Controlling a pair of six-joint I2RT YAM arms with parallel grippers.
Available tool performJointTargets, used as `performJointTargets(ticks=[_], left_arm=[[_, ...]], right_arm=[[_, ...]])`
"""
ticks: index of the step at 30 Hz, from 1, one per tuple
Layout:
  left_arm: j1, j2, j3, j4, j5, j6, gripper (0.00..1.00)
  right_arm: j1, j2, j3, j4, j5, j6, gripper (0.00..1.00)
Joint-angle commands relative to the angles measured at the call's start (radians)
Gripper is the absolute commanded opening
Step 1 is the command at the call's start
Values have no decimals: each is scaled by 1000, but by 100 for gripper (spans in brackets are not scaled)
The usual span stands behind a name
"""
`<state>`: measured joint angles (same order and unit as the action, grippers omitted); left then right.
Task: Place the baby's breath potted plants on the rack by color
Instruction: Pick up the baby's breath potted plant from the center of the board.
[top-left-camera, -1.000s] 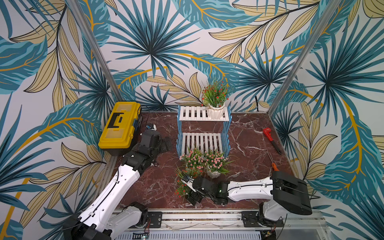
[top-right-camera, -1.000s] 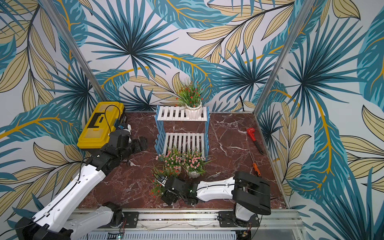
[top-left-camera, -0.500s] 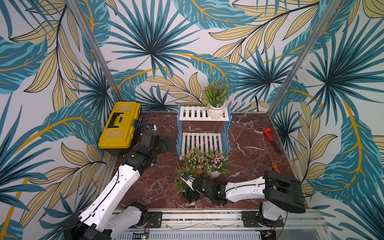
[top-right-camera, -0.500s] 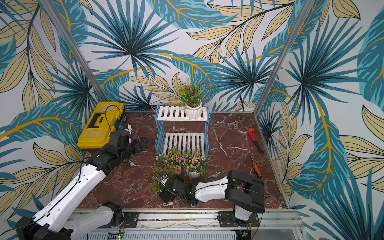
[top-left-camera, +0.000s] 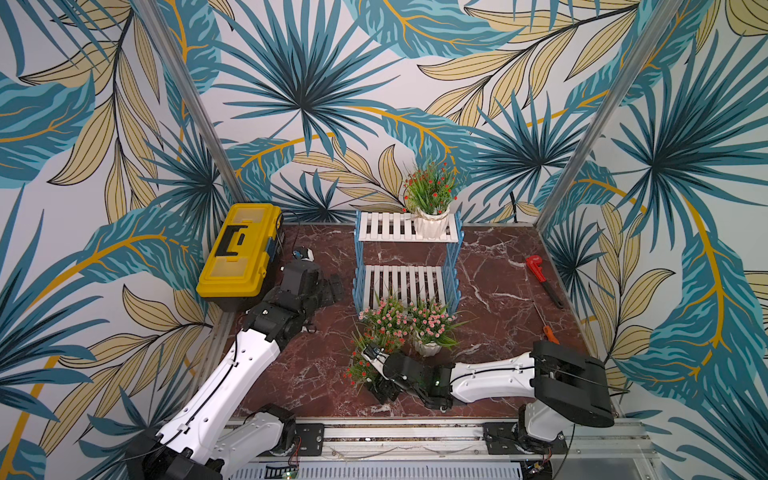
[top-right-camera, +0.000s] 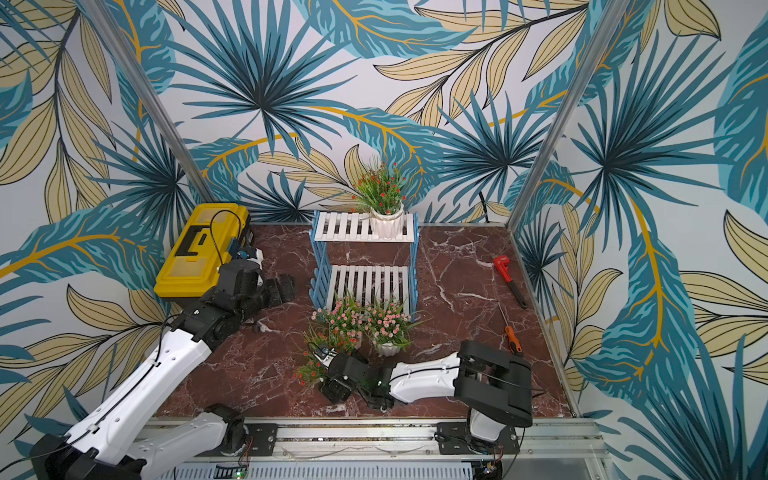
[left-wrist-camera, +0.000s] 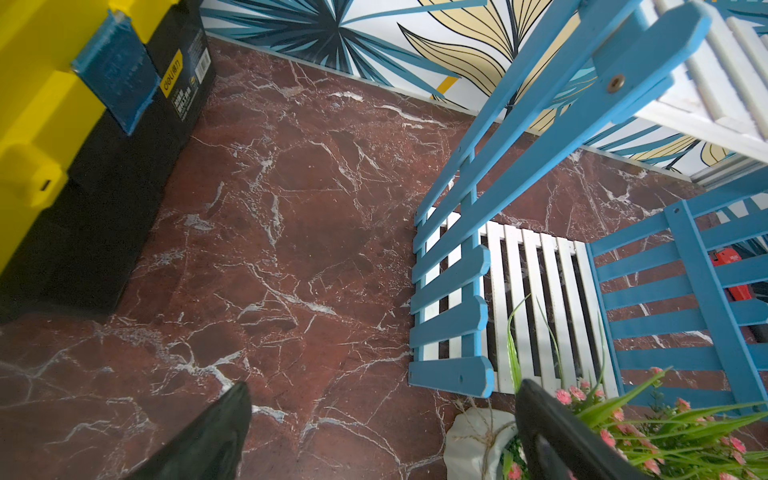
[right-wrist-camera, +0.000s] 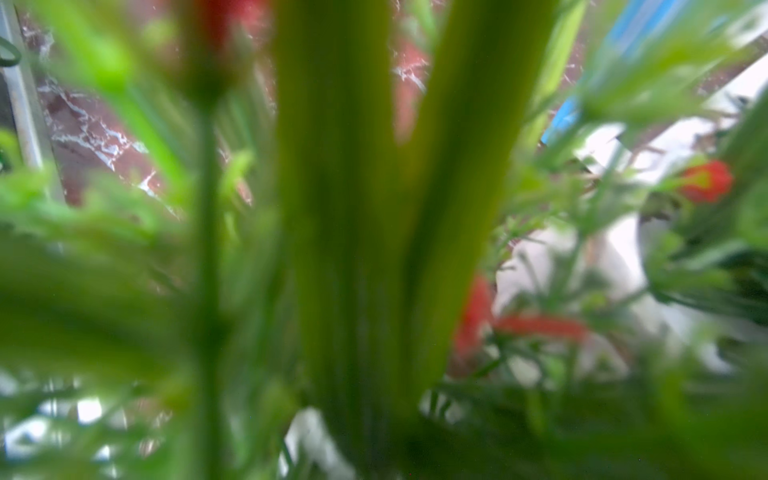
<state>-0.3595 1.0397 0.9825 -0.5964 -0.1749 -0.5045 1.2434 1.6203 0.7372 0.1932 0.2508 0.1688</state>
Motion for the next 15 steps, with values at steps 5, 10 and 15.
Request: performJointTargets(ticks=[5, 10, 15], left_arm=[[-3, -75, -20, -4, -29, 40, 99], [-3, -94, -67, -4, -21, 36, 99], [-3, -92, -94, -4, -11, 43, 99]], right_arm=[[-3, -187, 128, -241, 12, -1, 12], [-5, -204, 302, -498, 32, -39, 8], [-47, -199, 503, -666, 2, -74, 5]])
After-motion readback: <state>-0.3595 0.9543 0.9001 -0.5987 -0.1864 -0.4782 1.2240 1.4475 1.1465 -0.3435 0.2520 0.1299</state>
